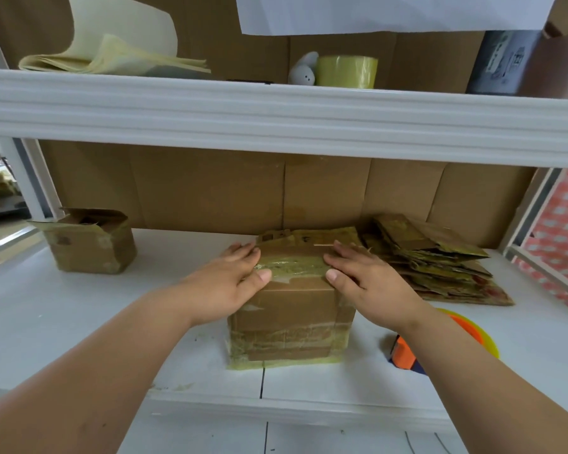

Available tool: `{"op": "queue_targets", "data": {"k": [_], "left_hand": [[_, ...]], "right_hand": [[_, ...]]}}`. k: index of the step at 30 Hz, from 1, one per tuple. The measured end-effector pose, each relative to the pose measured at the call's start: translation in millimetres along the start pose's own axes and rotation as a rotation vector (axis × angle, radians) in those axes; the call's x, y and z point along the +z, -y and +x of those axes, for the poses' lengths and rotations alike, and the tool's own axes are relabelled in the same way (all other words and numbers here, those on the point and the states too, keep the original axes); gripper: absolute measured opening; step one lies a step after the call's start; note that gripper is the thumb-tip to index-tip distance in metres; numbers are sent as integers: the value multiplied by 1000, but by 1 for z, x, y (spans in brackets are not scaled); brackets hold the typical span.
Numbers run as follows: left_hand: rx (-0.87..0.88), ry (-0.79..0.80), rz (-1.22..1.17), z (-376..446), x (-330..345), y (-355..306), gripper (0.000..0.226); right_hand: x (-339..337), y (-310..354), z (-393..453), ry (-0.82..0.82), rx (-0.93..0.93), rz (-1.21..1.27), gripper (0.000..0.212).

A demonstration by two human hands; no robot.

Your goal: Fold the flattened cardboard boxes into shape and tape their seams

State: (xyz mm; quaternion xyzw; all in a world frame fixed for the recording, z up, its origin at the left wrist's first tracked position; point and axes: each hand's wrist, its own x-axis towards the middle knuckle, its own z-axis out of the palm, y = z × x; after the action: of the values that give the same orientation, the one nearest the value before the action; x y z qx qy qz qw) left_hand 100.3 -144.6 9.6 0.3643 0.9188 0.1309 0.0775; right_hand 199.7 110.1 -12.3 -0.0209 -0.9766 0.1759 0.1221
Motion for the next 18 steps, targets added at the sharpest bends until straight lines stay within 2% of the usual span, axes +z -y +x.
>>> {"op": "queue_targets", "data": {"k": [4,6,8,11,12,14,16,18], "left_hand": [[3,30,101,3,-3,-1,81],[9,26,72,5,-1,2,85],[-14,8,-36,7,1,5,85],[-62,-5,-136,8,-1,4,66],[-67,-6,-105,8,-2,3,60],[-54,-33,8,7,-5,-2,56],[-44,-102,94,8,-9,-8,58],[-54,-151,127,11,-11,-15,59]], "right_hand": [[-7,6,1,35,12,-102,58],[-10,9,-1,59,14,-124,52],[-11,10,-7,54,22,-41,52],[-7,1,-15,-141,114,329,48],[-5,-8,-16,-232,173,371,46],[-2,-30,-19,-296,310,254,41],[1,-55,-26,-157,449,83,43],[5,-72,-36,96,606,-49,49]]}}
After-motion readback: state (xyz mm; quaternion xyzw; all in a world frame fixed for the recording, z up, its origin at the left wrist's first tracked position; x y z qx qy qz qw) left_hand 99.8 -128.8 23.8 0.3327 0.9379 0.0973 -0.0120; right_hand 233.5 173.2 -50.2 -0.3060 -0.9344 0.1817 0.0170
